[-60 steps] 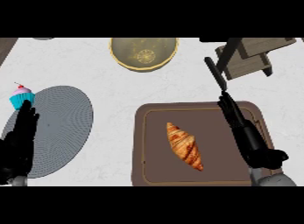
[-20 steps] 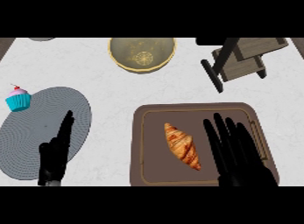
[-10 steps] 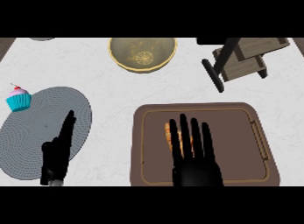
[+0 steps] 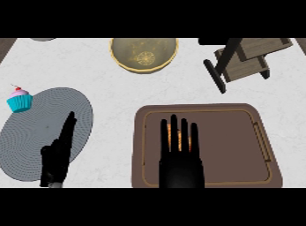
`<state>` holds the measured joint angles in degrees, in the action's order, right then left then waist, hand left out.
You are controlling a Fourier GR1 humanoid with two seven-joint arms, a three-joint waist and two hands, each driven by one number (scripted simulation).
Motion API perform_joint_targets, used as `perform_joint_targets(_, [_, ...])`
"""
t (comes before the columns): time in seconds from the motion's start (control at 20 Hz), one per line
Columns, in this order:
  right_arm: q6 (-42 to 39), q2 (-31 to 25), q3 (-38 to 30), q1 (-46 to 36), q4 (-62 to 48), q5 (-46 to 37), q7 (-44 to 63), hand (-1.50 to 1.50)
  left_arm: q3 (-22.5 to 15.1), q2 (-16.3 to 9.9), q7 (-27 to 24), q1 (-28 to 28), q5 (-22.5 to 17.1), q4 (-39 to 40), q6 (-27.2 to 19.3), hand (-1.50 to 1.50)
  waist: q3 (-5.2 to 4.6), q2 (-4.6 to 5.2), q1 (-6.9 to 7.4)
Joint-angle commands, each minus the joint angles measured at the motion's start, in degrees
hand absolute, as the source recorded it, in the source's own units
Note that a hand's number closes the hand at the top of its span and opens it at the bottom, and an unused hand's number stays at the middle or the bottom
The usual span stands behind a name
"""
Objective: Pick the croissant from the tray and place it in the tiered basket
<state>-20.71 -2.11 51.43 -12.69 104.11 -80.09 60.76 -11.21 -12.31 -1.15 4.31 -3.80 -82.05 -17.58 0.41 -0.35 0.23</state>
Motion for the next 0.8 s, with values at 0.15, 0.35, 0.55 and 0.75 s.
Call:
perform_joint_targets(0.15, [-3.38,2.04,1.29,0.39,-5.36,-0.46,10.69,-1.50,-1.66,1.85,1.68,1.92,1.04,0.47,-0.45,0.00,-0.43,0.29,0.07])
perform_joint_targets(0.35, [-8.74,2.05,-2.40,-0.40,-5.96,1.98,11.32,-1.50,-0.45,1.78,0.48,0.14,1.28,3.38,-0.26,0.00,-0.50,0.42,-0.21])
perform_joint_targets(0.55, [-5.73,2.06,-4.83,-3.63,-10.97,5.35,11.34,-1.50,0.47,0.36,2.62,-0.84,0.49,1.49,1.28,0.00,-0.44,0.51,0.48])
perform_joint_targets(0.75, [-6.76,2.06,-2.70,-1.69,-9.73,5.43,12.96,-1.50,-1.10,2.13,3.95,0.87,1.73,-0.30,-0.29,0.00,-0.42,0.29,0.14])
